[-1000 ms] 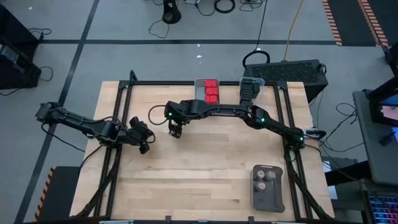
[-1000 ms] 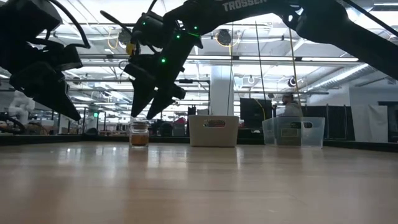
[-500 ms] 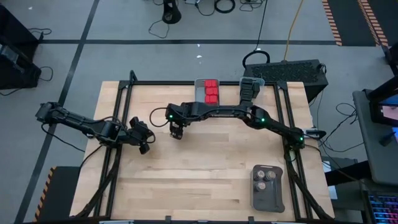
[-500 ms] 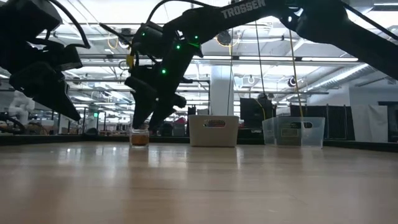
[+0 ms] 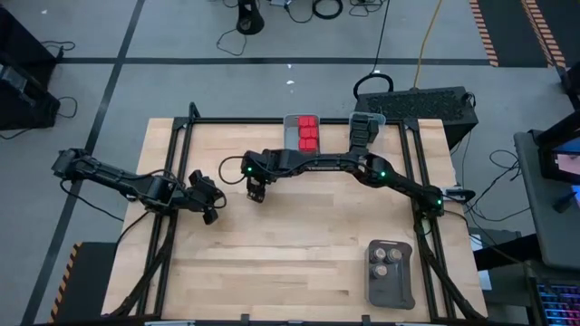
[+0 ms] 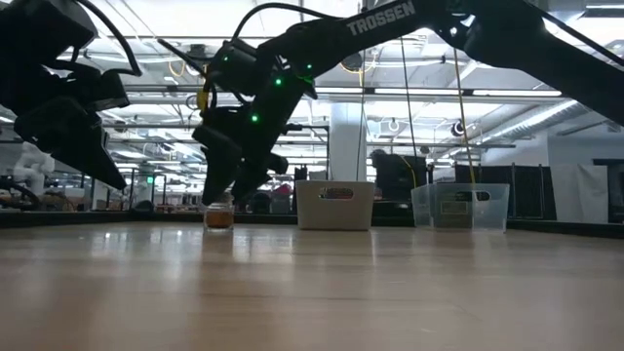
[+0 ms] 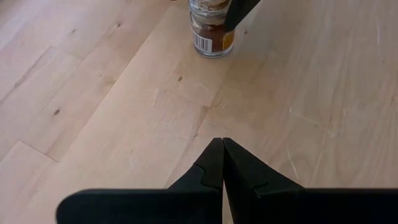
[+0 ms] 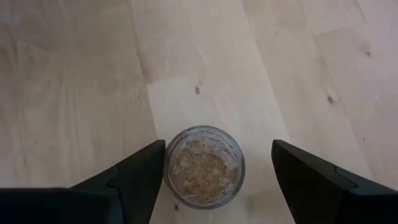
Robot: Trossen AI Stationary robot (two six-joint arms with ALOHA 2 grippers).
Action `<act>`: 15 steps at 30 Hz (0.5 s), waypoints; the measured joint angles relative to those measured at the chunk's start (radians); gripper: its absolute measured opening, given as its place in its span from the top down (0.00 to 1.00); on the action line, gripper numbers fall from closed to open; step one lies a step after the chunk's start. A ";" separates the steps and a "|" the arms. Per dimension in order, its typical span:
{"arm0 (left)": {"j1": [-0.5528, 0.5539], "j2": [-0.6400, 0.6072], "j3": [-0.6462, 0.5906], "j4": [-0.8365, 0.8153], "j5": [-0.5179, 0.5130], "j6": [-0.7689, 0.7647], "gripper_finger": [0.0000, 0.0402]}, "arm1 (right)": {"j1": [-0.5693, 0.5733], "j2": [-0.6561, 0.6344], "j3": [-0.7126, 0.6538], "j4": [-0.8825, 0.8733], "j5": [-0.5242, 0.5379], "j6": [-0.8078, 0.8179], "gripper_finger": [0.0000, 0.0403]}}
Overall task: Sort spices by type
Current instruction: Put the brown seasoning bottle into the black bin
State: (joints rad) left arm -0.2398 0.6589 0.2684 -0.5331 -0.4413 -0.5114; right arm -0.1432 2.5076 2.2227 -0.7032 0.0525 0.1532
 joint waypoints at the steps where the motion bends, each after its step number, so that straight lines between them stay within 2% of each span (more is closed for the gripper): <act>1: 0.000 0.000 0.000 0.000 0.000 0.000 0.98 | -0.001 0.000 0.000 0.000 0.000 0.001 0.31; 7: 0.000 0.000 0.000 0.000 0.000 0.001 0.98 | 0.000 0.000 0.000 -0.005 0.000 0.003 0.35; 15: 0.000 0.000 0.000 0.000 0.000 0.001 0.98 | 0.000 0.000 0.000 -0.015 -0.001 0.003 0.56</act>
State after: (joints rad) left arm -0.2398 0.6590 0.2684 -0.5331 -0.4412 -0.5102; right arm -0.1436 2.5076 2.2227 -0.7184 0.0512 0.1566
